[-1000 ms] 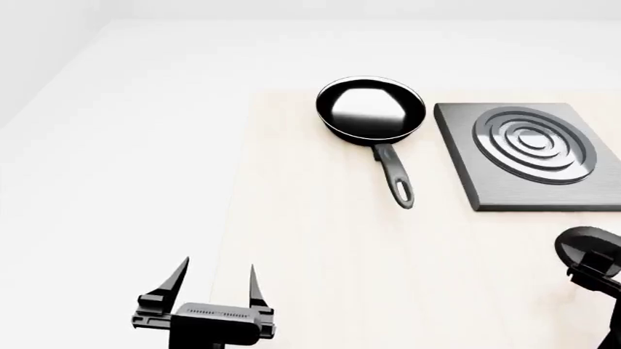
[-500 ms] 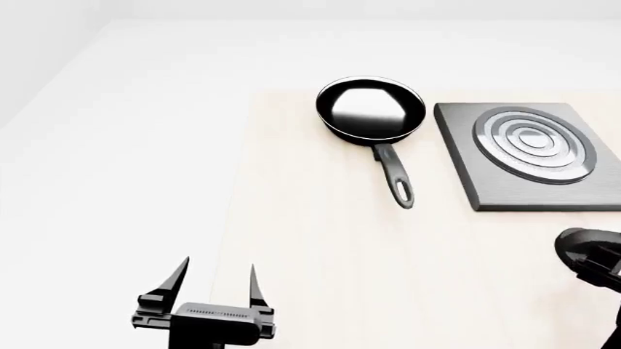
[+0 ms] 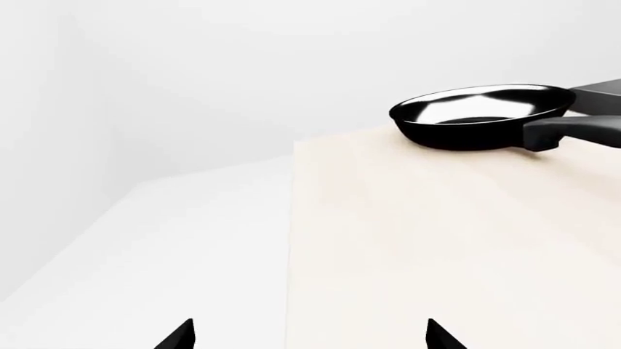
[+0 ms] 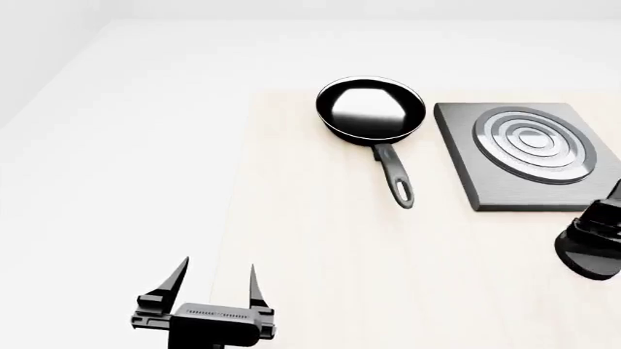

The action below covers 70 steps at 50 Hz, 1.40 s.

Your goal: Turn on the stove and put the frying pan on it.

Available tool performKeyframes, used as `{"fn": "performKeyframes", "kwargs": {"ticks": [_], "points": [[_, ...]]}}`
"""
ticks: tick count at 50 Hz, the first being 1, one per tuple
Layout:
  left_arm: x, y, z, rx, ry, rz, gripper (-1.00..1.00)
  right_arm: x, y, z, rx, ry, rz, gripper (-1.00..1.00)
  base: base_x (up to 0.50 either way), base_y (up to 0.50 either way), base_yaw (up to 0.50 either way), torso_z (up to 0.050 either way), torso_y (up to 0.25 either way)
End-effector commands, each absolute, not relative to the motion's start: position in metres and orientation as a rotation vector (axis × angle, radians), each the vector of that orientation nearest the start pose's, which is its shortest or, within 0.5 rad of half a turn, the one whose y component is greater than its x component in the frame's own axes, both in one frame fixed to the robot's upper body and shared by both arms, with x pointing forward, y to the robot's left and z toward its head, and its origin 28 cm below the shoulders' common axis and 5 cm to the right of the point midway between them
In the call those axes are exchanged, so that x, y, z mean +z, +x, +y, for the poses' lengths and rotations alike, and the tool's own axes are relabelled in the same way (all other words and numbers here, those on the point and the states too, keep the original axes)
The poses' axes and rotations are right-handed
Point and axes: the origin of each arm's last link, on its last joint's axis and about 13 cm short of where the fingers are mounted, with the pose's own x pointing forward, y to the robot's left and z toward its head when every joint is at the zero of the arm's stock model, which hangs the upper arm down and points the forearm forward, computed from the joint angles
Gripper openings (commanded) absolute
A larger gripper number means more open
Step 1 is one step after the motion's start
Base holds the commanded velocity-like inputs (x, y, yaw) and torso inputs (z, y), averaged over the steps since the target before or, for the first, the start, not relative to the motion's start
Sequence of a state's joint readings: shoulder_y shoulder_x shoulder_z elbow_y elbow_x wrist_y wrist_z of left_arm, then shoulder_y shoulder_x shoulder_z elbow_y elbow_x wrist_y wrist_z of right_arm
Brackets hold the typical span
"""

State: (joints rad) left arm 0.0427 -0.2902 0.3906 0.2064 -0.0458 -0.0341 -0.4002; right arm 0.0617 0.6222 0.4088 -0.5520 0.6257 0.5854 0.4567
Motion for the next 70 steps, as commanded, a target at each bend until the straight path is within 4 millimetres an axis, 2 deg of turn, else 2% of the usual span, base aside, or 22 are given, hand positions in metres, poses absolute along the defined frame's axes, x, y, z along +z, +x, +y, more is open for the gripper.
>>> {"fn": "performKeyframes", "kwargs": {"ticks": [1, 3, 8, 10, 20, 27, 36, 38, 45, 50, 60, 70], "points": [[0.033, 0.186, 0.191, -0.02, 0.18, -0.098, 1.0, 0.193, 0.193, -0.198, -0.325, -0.108, -0.215, 1.0, 0.0, 0.0, 0.0, 0.0, 0.0], [0.032, 0.187, 0.191, -0.021, 0.181, -0.098, 1.0, 0.195, 0.199, -0.189, -0.264, -0.074, -0.199, 1.0, 0.0, 0.0, 0.0, 0.0, 0.0], [0.032, 0.187, 0.191, -0.022, 0.182, -0.098, 1.0, 0.2, 0.212, -0.172, -0.177, -0.139, -0.191, 1.0, 0.0, 0.0, 0.0, 0.0, 0.0], [0.032, 0.187, 0.191, -0.023, 0.183, -0.097, 1.0, 0.203, 0.22, -0.165, -0.188, -0.095, -0.133, 1.0, 0.0, 0.0, 0.0, 0.0, 0.0], [0.032, 0.187, 0.191, -0.024, 0.183, -0.099, 1.0, 0.211, 0.264, -0.145, -0.092, -0.114, -0.022, 1.0, 0.0, 0.0, 0.0, 0.0, 0.0], [0.032, 0.186, 0.191, -0.024, 0.184, -0.098, 1.0, 0.216, 0.285, -0.135, 0.002, -0.03, 0.034, 1.0, 0.0, 0.0, 0.0, 0.0, 0.0], [0.032, 0.186, 0.19, -0.026, 0.185, -0.096, 1.0, 0.216, 0.311, -0.117, 0.087, -0.037, 0.169, 1.0, 0.0, 0.0, 0.0, 0.0, 0.0], [0.032, 0.187, 0.19, -0.028, 0.184, -0.096, 1.0, 0.217, 0.323, -0.112, 0.098, -0.031, 0.183, 1.0, 0.0, 0.0, 0.0, 0.0, 0.0], [0.033, 0.187, 0.191, -0.026, 0.18, -0.097, 1.0, 0.216, 0.342, -0.106, 0.118, -0.085, 0.299, 1.0, 0.0, 0.0, 0.0, 0.0, 0.0], [0.033, 0.186, 0.191, -0.028, 0.179, -0.097, 1.0, 0.225, 0.357, -0.105, 0.098, -0.093, 0.374, 1.0, 0.0, 0.0, 0.0, 0.0, 0.0], [0.032, 0.187, 0.19, -0.031, 0.177, -0.098, 1.0, 0.228, 0.382, -0.106, 0.037, -0.097, 0.461, 1.0, 0.0, 0.0, 0.0, 0.0, 0.0], [0.033, 0.187, 0.191, -0.03, 0.176, -0.098, 1.0, 0.234, 0.397, -0.103, 0.002, -0.11, 0.499, 1.0, 0.0, 0.0, 0.0, 0.0, 0.0]]}}
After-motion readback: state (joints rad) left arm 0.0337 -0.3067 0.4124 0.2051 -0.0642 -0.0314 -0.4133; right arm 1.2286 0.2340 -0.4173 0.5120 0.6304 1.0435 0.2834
